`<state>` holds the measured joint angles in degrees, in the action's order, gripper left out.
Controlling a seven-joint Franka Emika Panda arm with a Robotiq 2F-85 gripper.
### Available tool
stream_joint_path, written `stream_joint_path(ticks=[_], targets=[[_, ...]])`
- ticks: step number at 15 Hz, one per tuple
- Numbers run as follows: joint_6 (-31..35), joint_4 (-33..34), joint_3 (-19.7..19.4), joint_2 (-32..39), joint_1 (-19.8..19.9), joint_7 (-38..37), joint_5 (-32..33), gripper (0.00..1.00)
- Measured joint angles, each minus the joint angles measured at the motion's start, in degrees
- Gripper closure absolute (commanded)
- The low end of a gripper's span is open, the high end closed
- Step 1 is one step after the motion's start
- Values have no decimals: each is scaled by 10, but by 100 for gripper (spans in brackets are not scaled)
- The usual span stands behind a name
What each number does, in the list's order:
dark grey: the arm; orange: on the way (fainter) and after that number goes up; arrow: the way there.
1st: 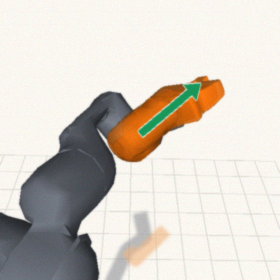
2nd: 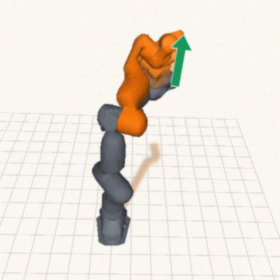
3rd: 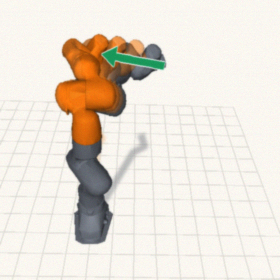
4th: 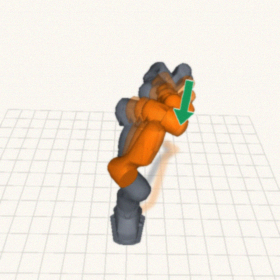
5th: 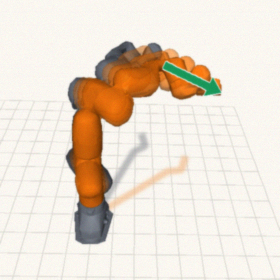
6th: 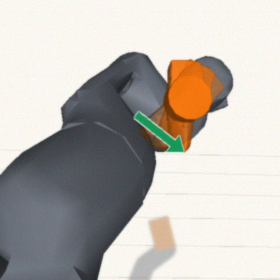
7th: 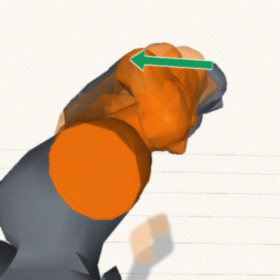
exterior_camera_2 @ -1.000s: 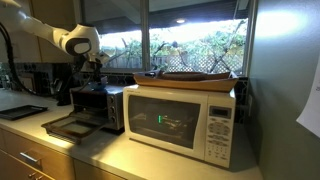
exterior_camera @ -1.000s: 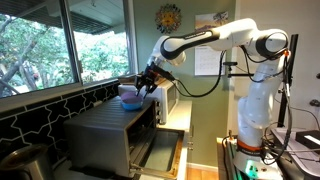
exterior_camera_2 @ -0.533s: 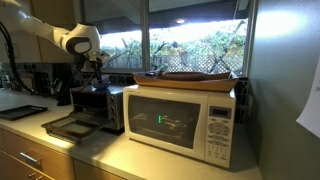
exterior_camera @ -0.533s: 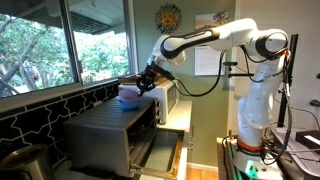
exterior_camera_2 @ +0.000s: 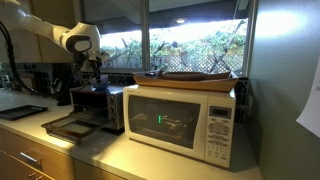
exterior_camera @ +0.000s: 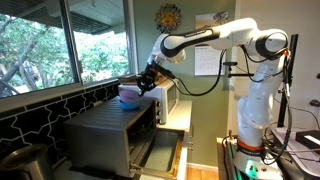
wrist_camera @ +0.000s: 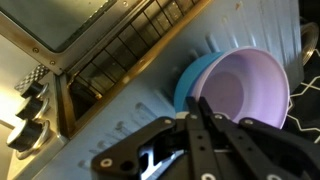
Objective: Remove the purple plate from the oven and stack it on top of the blue plate, flip the stacked plates upside down on top of the oven
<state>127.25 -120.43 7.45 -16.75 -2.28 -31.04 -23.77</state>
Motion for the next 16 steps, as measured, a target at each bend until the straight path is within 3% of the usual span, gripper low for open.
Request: stream_joint_path(ticks=[4, 5, 7, 12, 13, 14, 15, 16], targets=[[-43, 19, -1, 3, 1, -4, 8, 99], [-49, 23, -1, 5, 1, -6, 11, 71], [-56, 34, 0, 14, 1, -16, 23, 65], [-44, 52, 6, 33, 1, -55, 50, 28], [-41, 52, 6, 35, 1, -64, 51, 42], [-38, 51, 6, 36, 1, -71, 54, 65], [-36, 48, 6, 37, 1, -78, 56, 65], [-35, 45, 6, 38, 1, -84, 60, 72]])
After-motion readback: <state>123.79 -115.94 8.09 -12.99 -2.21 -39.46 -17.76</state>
